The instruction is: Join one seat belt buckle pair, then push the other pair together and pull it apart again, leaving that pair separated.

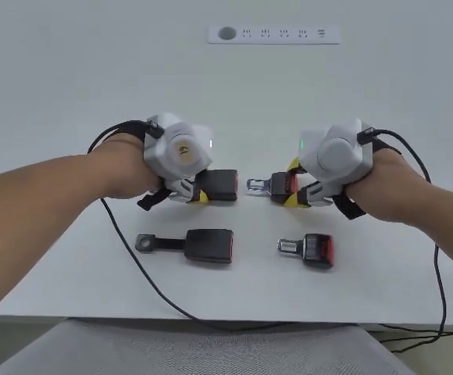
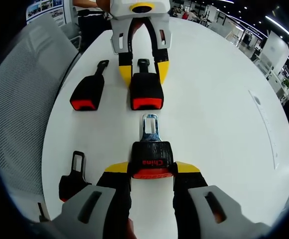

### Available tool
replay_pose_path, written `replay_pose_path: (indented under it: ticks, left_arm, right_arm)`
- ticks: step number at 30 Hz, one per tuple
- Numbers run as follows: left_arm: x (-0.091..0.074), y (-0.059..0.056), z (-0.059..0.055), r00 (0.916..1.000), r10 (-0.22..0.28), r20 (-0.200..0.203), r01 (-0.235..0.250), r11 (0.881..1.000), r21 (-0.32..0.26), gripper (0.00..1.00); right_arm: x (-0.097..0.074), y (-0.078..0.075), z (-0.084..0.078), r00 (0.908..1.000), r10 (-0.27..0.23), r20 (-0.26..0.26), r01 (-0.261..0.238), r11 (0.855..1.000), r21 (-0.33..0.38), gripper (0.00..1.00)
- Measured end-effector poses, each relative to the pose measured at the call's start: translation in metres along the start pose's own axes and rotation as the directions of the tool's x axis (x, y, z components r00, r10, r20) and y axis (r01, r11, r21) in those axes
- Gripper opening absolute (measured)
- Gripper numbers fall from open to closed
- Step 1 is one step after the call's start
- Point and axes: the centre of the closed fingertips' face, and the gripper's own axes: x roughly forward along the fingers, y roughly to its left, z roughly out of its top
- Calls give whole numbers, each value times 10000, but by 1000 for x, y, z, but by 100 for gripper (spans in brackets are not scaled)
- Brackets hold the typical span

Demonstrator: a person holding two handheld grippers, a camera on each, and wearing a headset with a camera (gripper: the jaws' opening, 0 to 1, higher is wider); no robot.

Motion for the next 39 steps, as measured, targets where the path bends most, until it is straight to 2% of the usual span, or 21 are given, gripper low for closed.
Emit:
replay_pose_path:
  ticks: [4,9,17,29,30,39]
  left_arm:
    - [1,1,-1,10000,28,10,-28,10000,-53,33]
    - [3,3,-4,10000,44,-35,-45,10000,-76,33]
    - [5,4,-6,9999,57,-125,-58,9999,-99,33]
    - [6,4,-5,10000,9,-40,-9,10000,-25,32]
    - [6,4,-6,10000,13,-35,-13,10000,23,32]
    - [3,0,-2,10000,-51,-15,51,9999,98,32]
  right_arm:
    - [3,6,7,9998,-115,141,112,9998,163,30]
    - [5,5,9,9996,-235,146,230,9993,287,30]
    - [7,10,15,9996,-284,77,284,9996,-88,30]
    - [15,8,26,9994,-139,319,146,9996,-223,29]
    - [16,7,25,9997,-160,181,165,9993,-323,29]
    - [16,6,27,9997,2,239,3,9997,-250,28]
